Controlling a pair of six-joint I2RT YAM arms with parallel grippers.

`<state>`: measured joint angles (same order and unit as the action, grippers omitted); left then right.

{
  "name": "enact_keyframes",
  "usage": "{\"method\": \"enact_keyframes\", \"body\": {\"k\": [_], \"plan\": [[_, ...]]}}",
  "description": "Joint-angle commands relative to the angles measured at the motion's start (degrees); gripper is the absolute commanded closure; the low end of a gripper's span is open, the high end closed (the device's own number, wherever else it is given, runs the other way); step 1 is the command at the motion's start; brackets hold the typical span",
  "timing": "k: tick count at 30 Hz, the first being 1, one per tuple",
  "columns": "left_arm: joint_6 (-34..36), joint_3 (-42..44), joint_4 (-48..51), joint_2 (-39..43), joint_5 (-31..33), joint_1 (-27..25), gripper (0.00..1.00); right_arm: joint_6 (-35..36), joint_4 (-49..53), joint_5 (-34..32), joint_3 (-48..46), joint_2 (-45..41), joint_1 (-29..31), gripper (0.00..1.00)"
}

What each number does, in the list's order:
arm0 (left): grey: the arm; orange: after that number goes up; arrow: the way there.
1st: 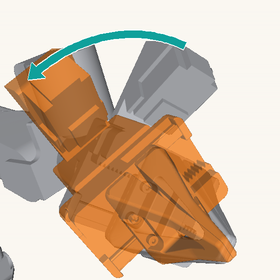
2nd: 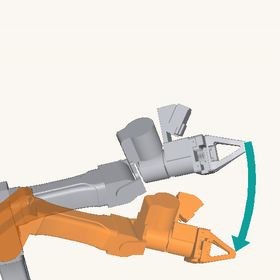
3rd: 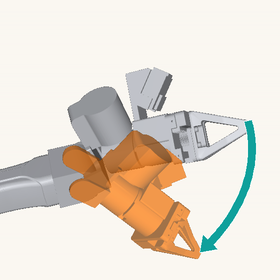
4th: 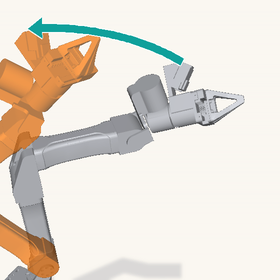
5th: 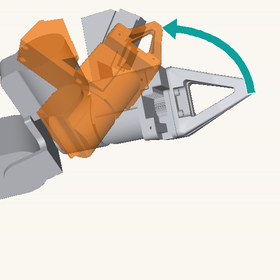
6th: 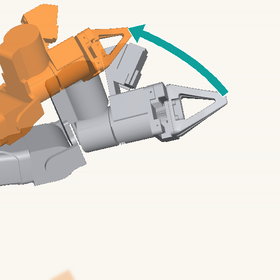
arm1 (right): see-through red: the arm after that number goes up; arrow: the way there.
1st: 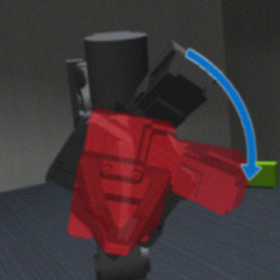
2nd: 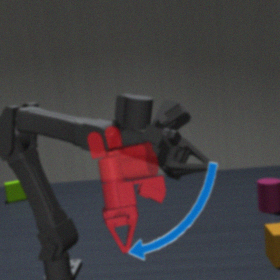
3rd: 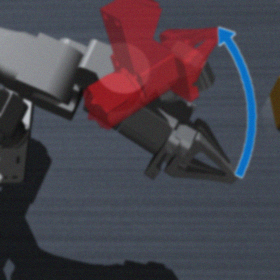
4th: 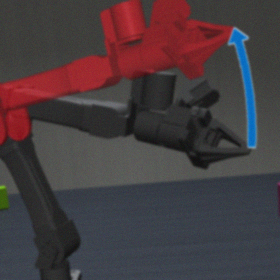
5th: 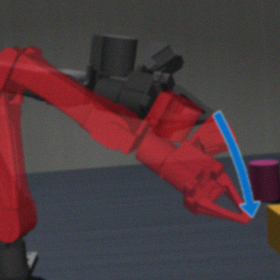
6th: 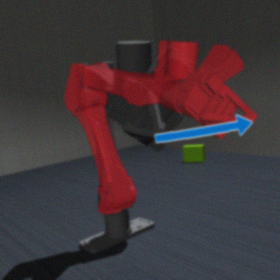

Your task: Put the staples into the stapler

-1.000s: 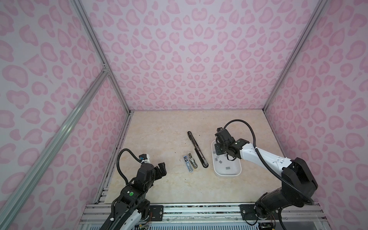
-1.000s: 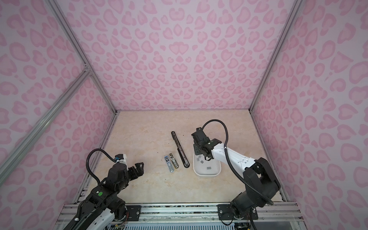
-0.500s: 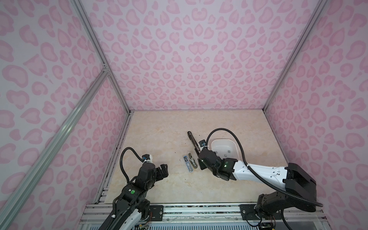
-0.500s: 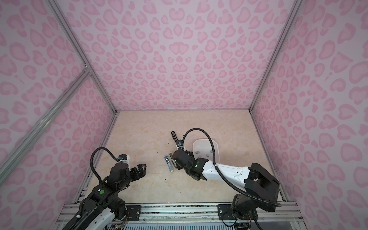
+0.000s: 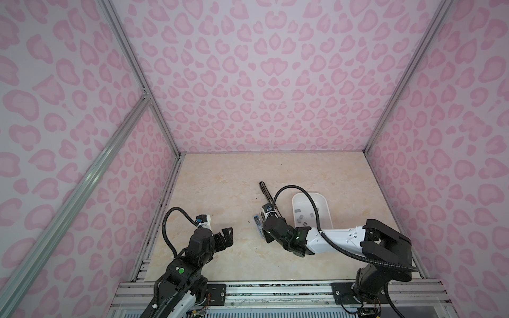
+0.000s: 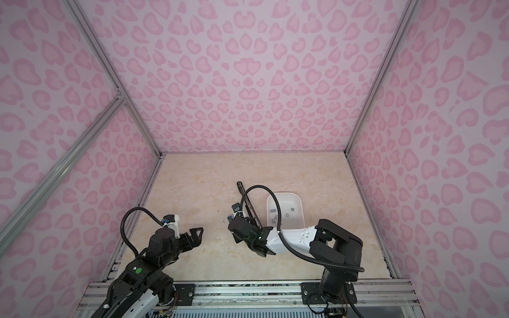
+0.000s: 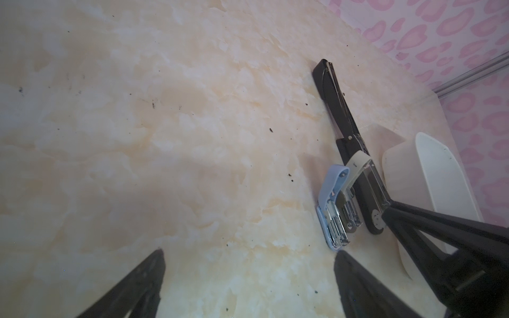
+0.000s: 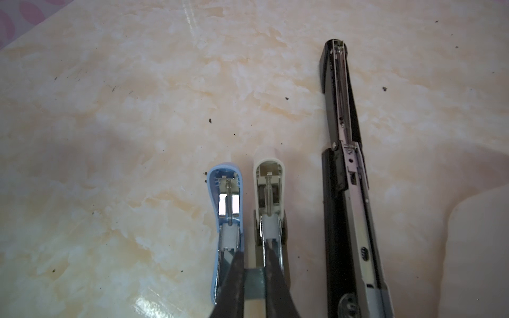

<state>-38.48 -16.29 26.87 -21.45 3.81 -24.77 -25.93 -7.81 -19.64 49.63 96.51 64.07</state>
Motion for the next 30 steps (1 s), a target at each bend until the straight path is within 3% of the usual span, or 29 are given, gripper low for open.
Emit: {"method": "enact_keyframes", "body": {"k": [1, 30], "plan": [[1.62, 0.53, -3.19, 0.18, -3.34, 0.06, 0.02, -0.5, -3.23, -0.4, -0.73, 0.99, -0.3, 0.88], [2.18, 0.59, -4.29, -0.17, -3.33, 0.06, 0.01, -1.3, -5.4, 1.01, -2.06, 4.67, -2.54, 0.89]]}}
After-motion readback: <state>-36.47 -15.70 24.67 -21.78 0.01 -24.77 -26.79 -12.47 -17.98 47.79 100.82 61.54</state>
